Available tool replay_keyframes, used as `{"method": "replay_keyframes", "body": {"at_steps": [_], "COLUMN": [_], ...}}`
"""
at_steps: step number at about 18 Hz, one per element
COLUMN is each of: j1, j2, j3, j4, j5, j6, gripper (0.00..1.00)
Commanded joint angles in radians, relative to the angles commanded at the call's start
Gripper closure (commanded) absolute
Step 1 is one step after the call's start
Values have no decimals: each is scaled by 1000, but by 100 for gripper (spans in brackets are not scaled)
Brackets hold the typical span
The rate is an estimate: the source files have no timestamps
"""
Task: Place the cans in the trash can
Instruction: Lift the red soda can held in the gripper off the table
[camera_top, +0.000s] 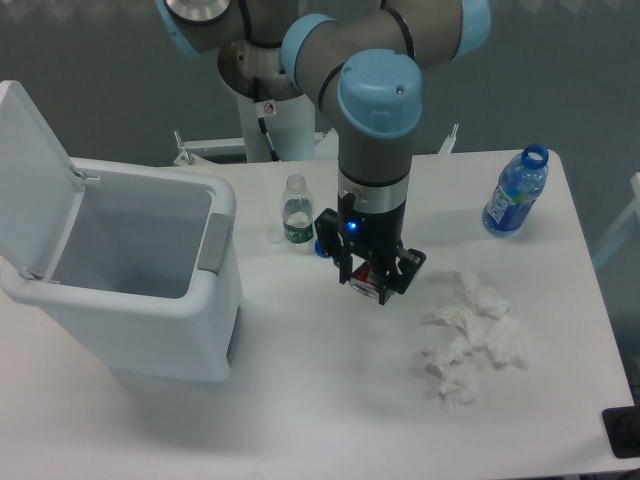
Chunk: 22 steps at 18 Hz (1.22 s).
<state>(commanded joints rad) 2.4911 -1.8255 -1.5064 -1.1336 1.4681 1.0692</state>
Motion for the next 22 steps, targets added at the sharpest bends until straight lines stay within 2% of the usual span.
{"method": "replay_keyframes", "body": {"at_steps": [5,13,18,22], "j1": [5,12,8,2], "j2": [2,0,5,44], "j3": [-6,35,66,66], "j4": [3,5,6,11], "j5": [-22,-54,-77,-107], "j6": [-11,-73,-205,-372], "gripper": [52,52,52,52]}}
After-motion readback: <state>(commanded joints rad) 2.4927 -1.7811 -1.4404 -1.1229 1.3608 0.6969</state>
